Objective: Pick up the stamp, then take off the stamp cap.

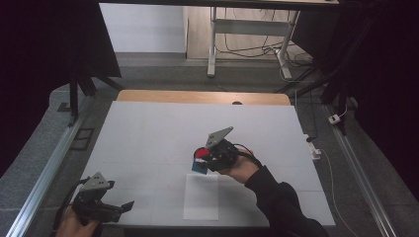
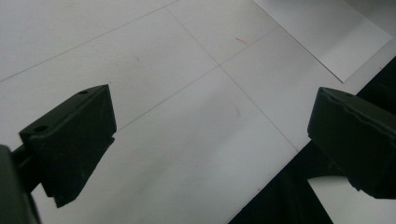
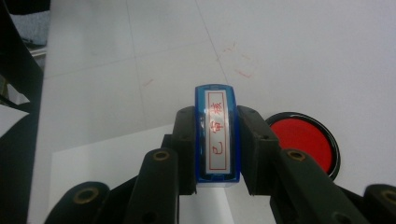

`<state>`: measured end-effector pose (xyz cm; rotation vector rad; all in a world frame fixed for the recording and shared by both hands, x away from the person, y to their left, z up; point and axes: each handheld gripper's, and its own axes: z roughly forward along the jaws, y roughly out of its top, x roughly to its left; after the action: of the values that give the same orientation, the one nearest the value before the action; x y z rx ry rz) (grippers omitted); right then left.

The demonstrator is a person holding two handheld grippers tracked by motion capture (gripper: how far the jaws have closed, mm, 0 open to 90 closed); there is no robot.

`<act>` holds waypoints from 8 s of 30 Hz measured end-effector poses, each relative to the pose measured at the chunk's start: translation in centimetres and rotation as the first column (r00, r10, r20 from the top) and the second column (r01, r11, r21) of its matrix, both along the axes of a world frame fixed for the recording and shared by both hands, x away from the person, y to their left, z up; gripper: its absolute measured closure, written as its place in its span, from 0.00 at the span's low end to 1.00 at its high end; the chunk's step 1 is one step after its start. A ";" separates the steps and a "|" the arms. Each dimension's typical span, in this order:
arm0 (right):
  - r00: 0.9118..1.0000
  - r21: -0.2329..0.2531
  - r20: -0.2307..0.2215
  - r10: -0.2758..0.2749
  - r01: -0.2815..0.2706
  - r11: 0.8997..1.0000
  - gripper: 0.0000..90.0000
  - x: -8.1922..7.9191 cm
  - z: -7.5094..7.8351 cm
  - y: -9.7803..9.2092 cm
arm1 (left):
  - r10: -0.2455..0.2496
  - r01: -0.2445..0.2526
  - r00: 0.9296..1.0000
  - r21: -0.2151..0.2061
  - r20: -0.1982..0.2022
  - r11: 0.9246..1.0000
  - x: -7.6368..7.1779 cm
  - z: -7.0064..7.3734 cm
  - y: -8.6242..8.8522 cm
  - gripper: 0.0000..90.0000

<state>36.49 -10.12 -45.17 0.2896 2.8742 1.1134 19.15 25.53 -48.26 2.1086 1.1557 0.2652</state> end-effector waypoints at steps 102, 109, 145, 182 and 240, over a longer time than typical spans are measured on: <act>1.000 0.168 0.003 -0.023 0.023 0.986 0.78 -6.2 4.1 -5.4 | -0.206 0.214 0.974 -0.092 0.095 0.972 2.4 1.2 -4.3 0.00; 1.000 0.173 0.014 -0.015 0.013 0.985 0.78 -6.1 4.3 -5.4 | -0.217 0.229 0.970 -0.110 0.107 0.967 3.4 1.5 -4.9 0.00; 0.999 0.191 0.041 0.022 -0.030 0.981 0.78 -6.1 5.3 -4.7 | -0.447 0.466 0.881 -0.114 0.158 0.878 8.0 2.2 -10.4 0.00; 0.995 0.208 0.042 0.086 -0.093 0.974 0.78 -6.1 4.9 -4.1 | -0.649 0.682 0.727 -0.124 0.221 0.721 10.2 1.3 -16.1 0.42; 0.983 0.245 0.156 0.092 -0.129 0.961 0.78 -7.1 5.3 -4.4 | -0.653 0.675 0.738 -0.180 0.168 0.716 10.8 1.6 -15.0 0.77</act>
<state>29.42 -14.48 -39.90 0.0536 2.6503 1.4620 29.98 10.55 -46.69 2.1220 0.2841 -0.1123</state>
